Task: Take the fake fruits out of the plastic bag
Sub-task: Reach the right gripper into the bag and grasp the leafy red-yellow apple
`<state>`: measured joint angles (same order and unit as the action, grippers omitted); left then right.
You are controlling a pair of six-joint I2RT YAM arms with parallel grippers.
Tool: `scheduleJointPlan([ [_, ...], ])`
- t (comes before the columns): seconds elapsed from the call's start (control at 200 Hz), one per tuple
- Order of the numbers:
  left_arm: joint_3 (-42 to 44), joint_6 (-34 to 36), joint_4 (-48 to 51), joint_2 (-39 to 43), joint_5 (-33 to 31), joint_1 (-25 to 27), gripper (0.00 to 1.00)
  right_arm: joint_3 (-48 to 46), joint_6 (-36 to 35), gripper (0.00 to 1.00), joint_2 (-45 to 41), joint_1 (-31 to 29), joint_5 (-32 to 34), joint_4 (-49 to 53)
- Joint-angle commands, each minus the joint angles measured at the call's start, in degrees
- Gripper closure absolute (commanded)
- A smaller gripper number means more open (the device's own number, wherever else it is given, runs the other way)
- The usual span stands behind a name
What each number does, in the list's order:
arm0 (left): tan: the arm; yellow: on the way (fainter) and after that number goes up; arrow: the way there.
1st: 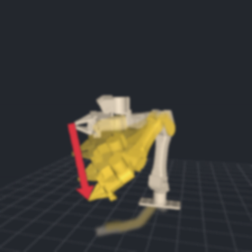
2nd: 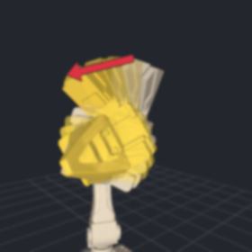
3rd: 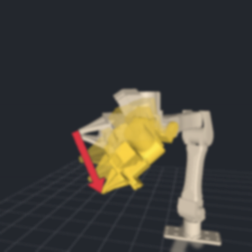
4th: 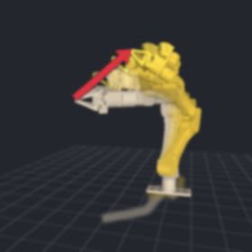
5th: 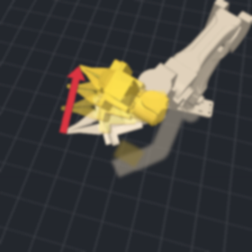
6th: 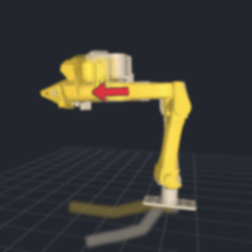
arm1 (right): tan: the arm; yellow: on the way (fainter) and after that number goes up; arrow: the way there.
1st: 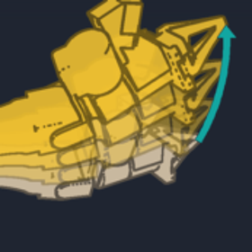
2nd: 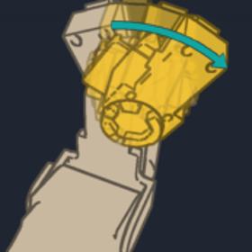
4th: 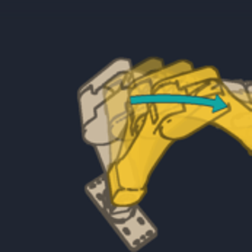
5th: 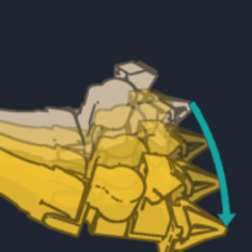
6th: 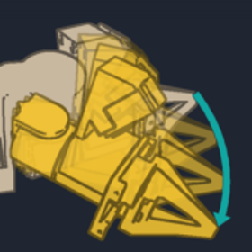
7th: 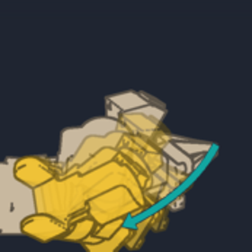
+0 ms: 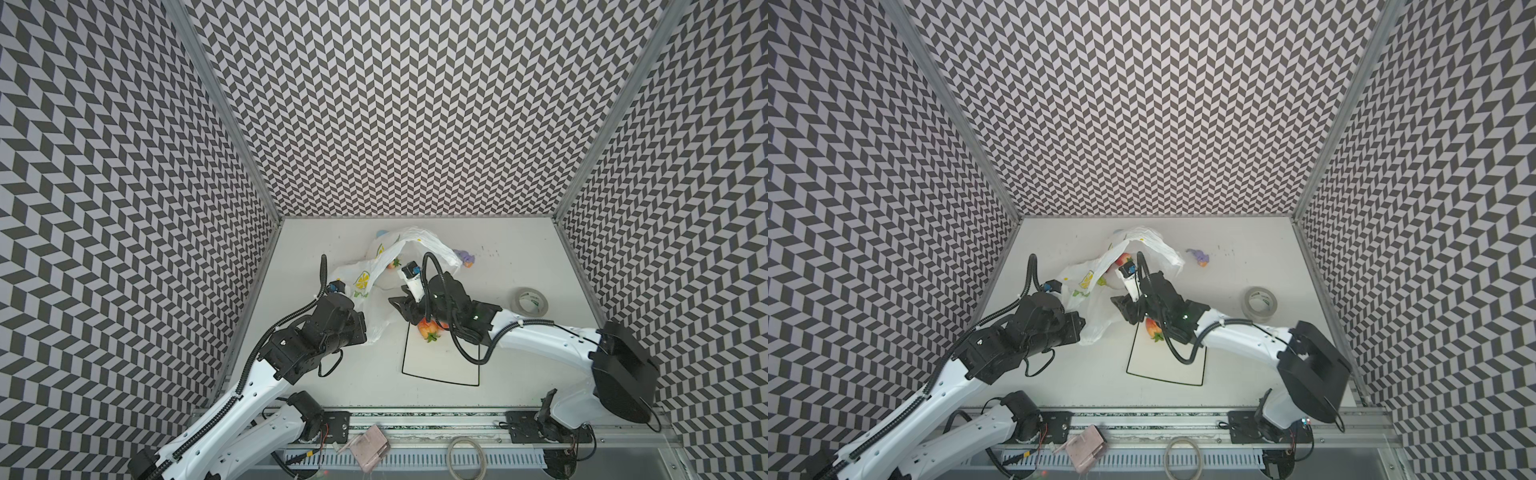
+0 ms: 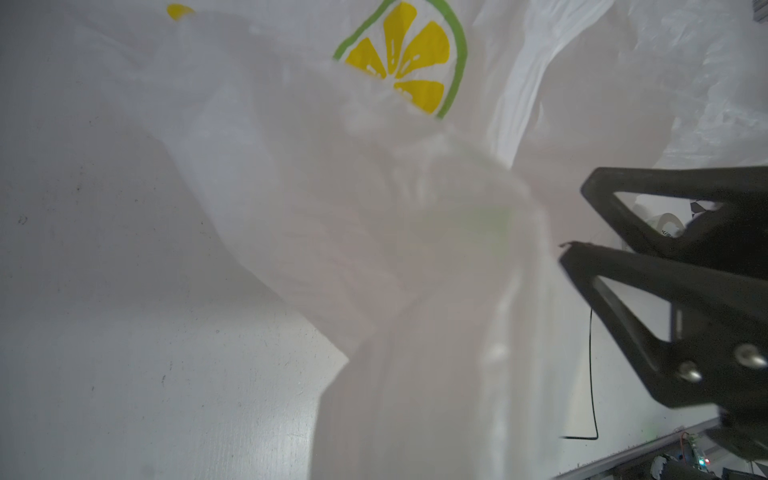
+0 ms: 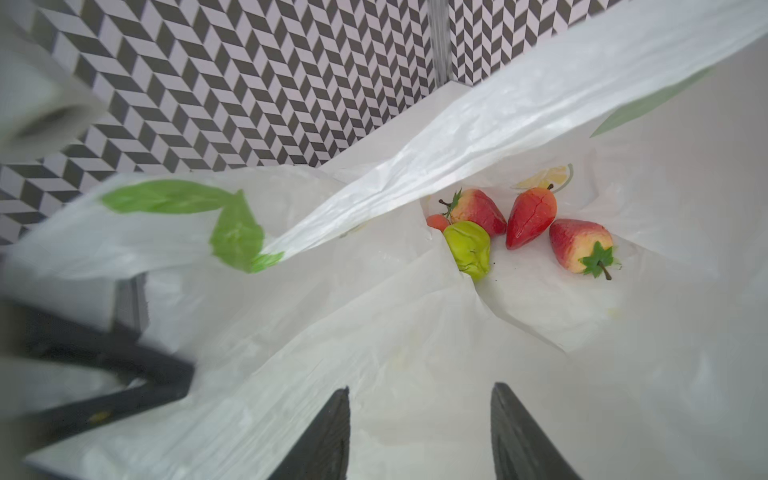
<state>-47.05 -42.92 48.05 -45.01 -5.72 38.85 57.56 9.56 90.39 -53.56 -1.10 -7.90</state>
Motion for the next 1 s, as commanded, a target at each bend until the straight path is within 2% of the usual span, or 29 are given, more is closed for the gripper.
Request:
scheduleJointPlan([
  [0.0,-1.2,0.2,-0.4,0.5,-0.4,-0.1,1.0,2.4,9.4,0.49,4.5,0.0,1.8,-3.1],
  [0.145,-1.4,0.0,0.2,0.6,-0.6,-0.1,1.0,5.4,19.3,0.51,11.0,0.7,3.8,-3.3],
  [0.22,-1.3,-0.1,0.5,0.9,-0.5,-0.1,1.0,6.6,26.6,0.51,13.8,2.0,4.3,-3.5],
  [0.38,-1.4,-0.4,1.5,1.2,-0.7,-0.1,1.0,9.8,40.1,0.51,19.6,5.5,1.8,-6.5],
  [0.586,-1.6,0.0,2.5,1.1,-0.7,0.0,1.0,15.5,55.8,0.45,26.4,7.7,2.5,-7.1],
  [0.806,-3.8,2.0,2.9,-1.1,-0.7,0.0,1.0,23.2,67.9,0.36,33.1,8.6,6.9,-5.4],
  [0.996,-4.3,3.4,3.2,-1.4,-0.4,0.1,1.0,29.5,73.9,0.31,37.9,9.6,9.4,-2.4],
])
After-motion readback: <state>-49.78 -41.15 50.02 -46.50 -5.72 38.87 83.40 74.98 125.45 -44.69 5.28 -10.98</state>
